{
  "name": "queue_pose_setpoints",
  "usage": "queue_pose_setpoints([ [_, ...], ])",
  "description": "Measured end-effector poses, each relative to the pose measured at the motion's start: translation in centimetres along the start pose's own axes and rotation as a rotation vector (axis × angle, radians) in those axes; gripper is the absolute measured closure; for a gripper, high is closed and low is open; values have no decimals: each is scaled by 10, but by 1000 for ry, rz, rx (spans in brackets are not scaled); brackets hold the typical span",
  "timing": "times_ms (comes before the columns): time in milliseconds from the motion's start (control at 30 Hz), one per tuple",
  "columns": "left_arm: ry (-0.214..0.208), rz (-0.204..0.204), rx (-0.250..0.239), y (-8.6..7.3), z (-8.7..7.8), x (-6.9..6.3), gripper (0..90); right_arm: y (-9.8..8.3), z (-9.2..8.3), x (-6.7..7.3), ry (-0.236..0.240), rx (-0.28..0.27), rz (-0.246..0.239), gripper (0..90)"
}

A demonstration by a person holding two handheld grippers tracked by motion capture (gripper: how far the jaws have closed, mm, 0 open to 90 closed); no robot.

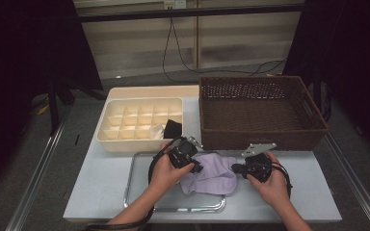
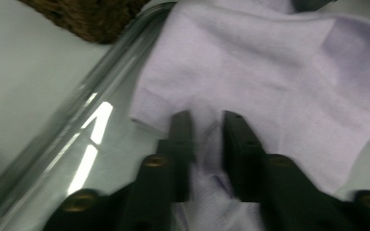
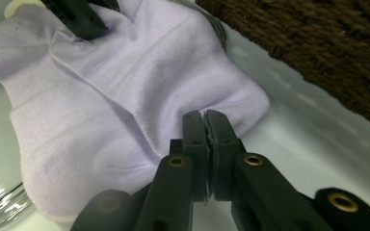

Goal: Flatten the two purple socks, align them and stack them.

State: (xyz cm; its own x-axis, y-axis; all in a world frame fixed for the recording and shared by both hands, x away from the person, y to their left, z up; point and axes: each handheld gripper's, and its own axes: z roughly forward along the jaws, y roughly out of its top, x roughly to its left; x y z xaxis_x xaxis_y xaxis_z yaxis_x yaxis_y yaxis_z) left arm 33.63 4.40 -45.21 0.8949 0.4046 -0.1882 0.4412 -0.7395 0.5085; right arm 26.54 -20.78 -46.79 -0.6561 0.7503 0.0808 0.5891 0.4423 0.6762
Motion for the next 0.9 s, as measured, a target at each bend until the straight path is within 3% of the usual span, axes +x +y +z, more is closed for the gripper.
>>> queue_pose_setpoints([
  [200, -51, -37, -78, 0, -19, 4, 777, 3, -8, 0, 2, -28, -2, 885],
  [400, -73, -61, -119, -1, -35, 5, 775, 10, -22, 5, 3, -63, -11, 885],
  [767, -95, -92, -137, -2, -42, 9, 765, 14, -30, 10, 21, -73, -22, 885],
  [900, -91, -91, -117, -3, -40, 9, 756, 15, -31, 12, 31, -82, -24, 885],
])
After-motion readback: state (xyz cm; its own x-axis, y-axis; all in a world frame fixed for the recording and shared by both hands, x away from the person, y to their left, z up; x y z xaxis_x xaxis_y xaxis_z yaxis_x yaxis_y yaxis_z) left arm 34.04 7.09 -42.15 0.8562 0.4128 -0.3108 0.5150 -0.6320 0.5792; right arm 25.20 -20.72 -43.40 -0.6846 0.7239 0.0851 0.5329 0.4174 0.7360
